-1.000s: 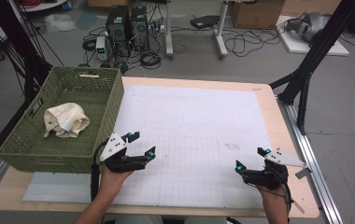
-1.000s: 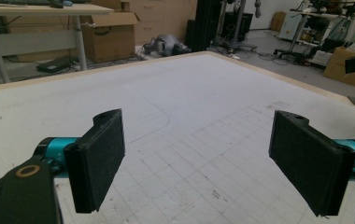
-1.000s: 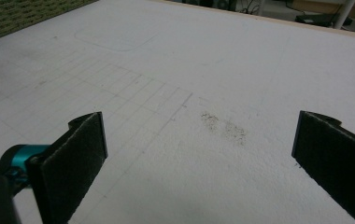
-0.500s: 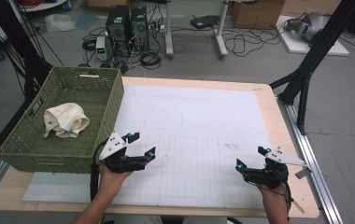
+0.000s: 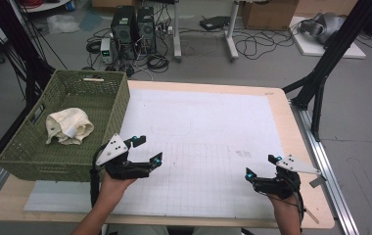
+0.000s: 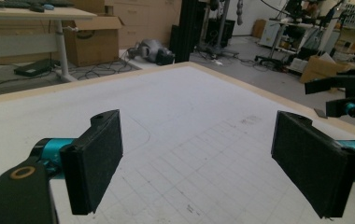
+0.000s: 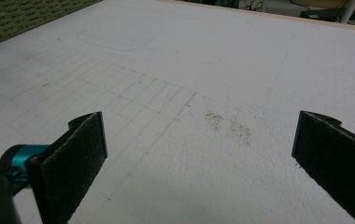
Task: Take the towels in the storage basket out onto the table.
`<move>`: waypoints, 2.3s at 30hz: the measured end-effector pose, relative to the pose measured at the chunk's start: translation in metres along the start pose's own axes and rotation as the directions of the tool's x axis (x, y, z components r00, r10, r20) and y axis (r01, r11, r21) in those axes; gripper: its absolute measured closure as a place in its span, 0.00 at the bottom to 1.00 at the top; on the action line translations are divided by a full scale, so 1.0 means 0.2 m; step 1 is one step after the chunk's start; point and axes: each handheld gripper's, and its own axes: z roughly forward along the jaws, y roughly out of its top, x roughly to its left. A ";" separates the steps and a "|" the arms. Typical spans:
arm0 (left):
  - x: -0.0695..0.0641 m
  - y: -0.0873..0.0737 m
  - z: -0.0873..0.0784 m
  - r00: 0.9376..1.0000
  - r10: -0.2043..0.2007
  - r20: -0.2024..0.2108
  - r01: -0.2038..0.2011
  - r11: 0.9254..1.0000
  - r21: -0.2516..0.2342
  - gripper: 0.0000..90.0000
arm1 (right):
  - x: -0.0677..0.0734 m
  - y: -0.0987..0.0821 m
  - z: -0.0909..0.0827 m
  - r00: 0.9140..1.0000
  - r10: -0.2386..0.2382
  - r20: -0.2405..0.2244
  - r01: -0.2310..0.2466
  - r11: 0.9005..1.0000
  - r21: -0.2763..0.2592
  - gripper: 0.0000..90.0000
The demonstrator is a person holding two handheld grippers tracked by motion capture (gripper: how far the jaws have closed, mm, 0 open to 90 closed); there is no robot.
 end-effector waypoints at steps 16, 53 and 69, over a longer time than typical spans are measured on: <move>0.09 0.20 -0.13 0.999 -0.018 -0.029 0.017 0.999 -0.043 0.19 | 0.00 -0.01 0.02 1.000 0.000 -0.002 0.000 1.000 0.018 0.03; 0.78 0.38 -0.49 0.942 -0.036 -0.333 0.030 0.999 -0.024 0.19 | 0.01 -0.01 0.02 1.000 0.013 -0.004 -0.013 1.000 0.019 0.03; 1.10 0.22 -0.42 0.832 -0.129 -0.540 0.227 0.967 0.119 0.19 | 0.00 -0.01 0.03 1.000 0.004 -0.001 -0.004 0.999 0.032 0.03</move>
